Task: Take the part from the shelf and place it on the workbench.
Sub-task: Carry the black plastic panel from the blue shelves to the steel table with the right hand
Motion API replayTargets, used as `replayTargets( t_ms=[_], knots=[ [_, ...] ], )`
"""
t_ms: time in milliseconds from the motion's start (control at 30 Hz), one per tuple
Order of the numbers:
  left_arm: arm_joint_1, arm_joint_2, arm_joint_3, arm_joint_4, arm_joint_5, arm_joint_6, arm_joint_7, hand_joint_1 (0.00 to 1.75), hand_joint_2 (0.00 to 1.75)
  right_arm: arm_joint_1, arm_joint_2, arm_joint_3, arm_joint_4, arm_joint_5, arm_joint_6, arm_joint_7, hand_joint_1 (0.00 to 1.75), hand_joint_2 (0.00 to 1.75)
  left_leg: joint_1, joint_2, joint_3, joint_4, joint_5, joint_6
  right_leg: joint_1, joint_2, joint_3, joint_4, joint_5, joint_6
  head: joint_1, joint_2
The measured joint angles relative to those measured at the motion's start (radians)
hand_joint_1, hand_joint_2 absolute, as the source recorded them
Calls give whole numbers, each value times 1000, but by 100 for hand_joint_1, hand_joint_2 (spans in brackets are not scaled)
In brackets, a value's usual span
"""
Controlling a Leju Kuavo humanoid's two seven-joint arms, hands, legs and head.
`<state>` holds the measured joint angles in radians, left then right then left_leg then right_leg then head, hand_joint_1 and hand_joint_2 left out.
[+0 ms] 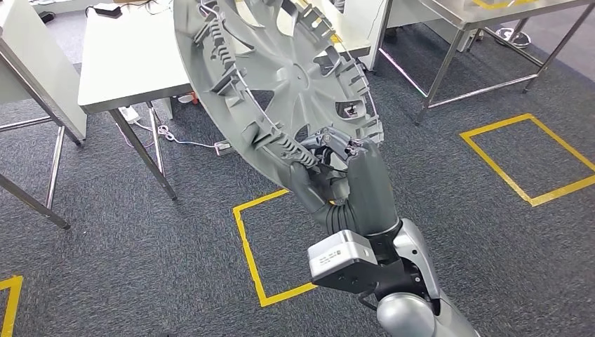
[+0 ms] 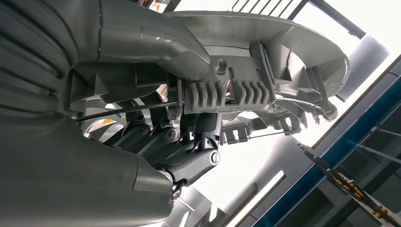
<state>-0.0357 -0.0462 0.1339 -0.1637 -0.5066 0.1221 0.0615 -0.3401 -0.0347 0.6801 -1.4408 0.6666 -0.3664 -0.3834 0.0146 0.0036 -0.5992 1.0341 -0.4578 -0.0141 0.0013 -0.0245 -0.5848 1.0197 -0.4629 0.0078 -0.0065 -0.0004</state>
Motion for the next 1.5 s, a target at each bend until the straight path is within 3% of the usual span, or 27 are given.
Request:
replayTargets(
  t_ms=[333, 500, 567, 633, 700, 733, 767, 800, 867, 933, 1033, 1100, 1133, 1200, 1233, 1267, 1300, 1333, 1400, 1467, 1500],
  knots=[
    [0, 0, 1, 0, 0, 2, 2, 0, 175, 6, -6, 0, 0, -1, -6, 0, 175, 175, -1, 0, 0, 1, -1, 1, -1, 0, 0, -1, 0, 1, 0, 0],
    [1, 0, 2, 0, 0, 4, 4, 0, 175, 12, -6, 1, -3, -1, -9, 0, 175, 175, -7, 0, -3, 3, -4, 10, -8, -3, 1, -3, 1, 9, 0, 0],
    [1, -2, 4, 0, 0, 5, 5, 0, 175, 13, -5, 1, -8, 0, -9, -1, 175, 175, -1, -1, 3, -9, 2, 18, -9, 0, -1, 7, -7, 14, 0, 0],
    [0, -4, 7, 0, 0, 5, 6, 0, 175, 13, -5, 1, -13, 0, -10, -2, 175, 175, 6, -2, 10, -20, 8, 25, -10, 11, -32, 78, -51, 19, 3, 0],
    [-1, -4, 10, -1, -1, 6, 8, 0, 175, 14, -6, 1, -14, 0, -10, -3, 175, 175, 7, -4, 10, -20, 7, 27, -13, 18, -98, 214, -116, 24, 5, 0],
    [-1, -4, 11, -1, -2, 6, 8, 0, 175, 16, -6, 1, -14, 0, -10, -3, 175, 175, 7, -5, 9, -19, 6, 26, -16, 19, -126, 267, -133, 26, 6, 0],
    [0, -5, 13, 0, -2, 6, 9, 0, 175, 19, -7, 1, -14, 0, -10, -3, 175, 175, 9, -8, 9, -18, 5, 23, -18, 19, -137, 286, -130, 28, 6, 0],
    [0, -5, 14, 0, -2, 6, 9, 0, 175, 20, -7, 1, -14, 0, -10, -3, 175, 175, 11, -11, 9, -15, 3, 19, -21, 19, -127, 262, -107, 29, 6, 0],
    [0, -6, 16, -1, -2, 7, 9, 0, 175, 22, -8, 1, -14, 0, -10, -3, 175, 175, 17, -17, 9, -5, -4, 6, -26, 20, -63, 131, -42, 33, 7, 0],
    [-1, -5, 17, -1, -3, 9, 9, 0, 175, 23, -9, 1, -15, 0, -10, -4, 175, 175, 17, -23, 7, 4, -10, -12, -26, 26, -17, 36, -12, 27, 8, 0],
    [1, -4, 17, -1, -4, 14, 9, 0, 175, 24, -10, 1, -15, 0, -11, -3, 175, 175, 16, -26, 9, -4, -9, -35, -22, 28, -17, 26, -13, 1, 7, 0],
    [0, -4, 17, -1, -5, 15, 9, 0, 175, 24, -10, 1, -17, 0, -11, -3, 175, 175, 18, -21, -2, 18, -24, -43, -23, 27, -14, 23, -11, -16, 5, 0],
    [0, -5, 17, -1, -5, 15, 9, 0, 175, 24, -10, 1, -18, 1, -11, -3, 175, 175, 18, -17, -21, 58, -47, -45, -24, 25, -12, 21, -11, -22, 2, 0],
    [0, -5, 17, -1, -6, 15, 9, 0, 175, 24, -10, 1, -19, 2, -12, -3, 175, 175, 16, -11, -87, 191, -106, -44, -20, 24, -11, 20, -14, -31, -2, 0],
    [0, -5, 17, -1, -6, 16, 9, 0, 175, 25, -10, 1, -19, 2, -12, -4, 175, 175, 14, -11, -119, 251, -124, -43, -17, 24, -10, 20, -16, -34, -3, 0],
    [1, -5, 17, -1, -6, 16, 9, 0, 175, 25, -11, 1, -18, 2, -12, -4, 175, 175, 12, -11, -138, 283, -124, -40, -15, 24, -8, 21, -17, -36, -3, 0],
    [1, -5, 17, 0, -7, 16, 9, 0, 175, 26, -11, 1, -18, 1, -12, -5, 175, 175, 9, -11, -139, 278, -106, -36, -12, 24, -5, 21, -19, -37, -3, 0],
    [1, -5, 17, 0, -7, 16, 9, 0, 175, 26, -11, 1, -18, 1, -12, -6, 175, 175, 6, -10, -120, 233, -72, -30, -10, 24, 0, 21, -22, -38, -3, 0],
    [1, -4, 17, -1, -7, 16, 8, 0, 175, 25, -11, 1, -18, 0, -12, -9, 175, 175, -2, -7, -57, 95, -7, -13, -5, 25, 10, 22, -30, -34, -3, 0],
    [-1, -3, 17, -1, -8, 16, 8, 0, 175, 23, -11, 1, -18, 0, -13, -13, 175, 175, -10, -3, -18, 16, 10, -2, -2, 24, 12, 23, -36, -25, -3, 0],
    [-1, -3, 17, -1, -9, 16, 7, 0, 175, 22, -11, 2, -18, 0, -13, -13, 175, 175, -13, -3, -15, 9, 4, 1, -2, 24, 11, 22, -37, -20, -2, 0]
  ],
)
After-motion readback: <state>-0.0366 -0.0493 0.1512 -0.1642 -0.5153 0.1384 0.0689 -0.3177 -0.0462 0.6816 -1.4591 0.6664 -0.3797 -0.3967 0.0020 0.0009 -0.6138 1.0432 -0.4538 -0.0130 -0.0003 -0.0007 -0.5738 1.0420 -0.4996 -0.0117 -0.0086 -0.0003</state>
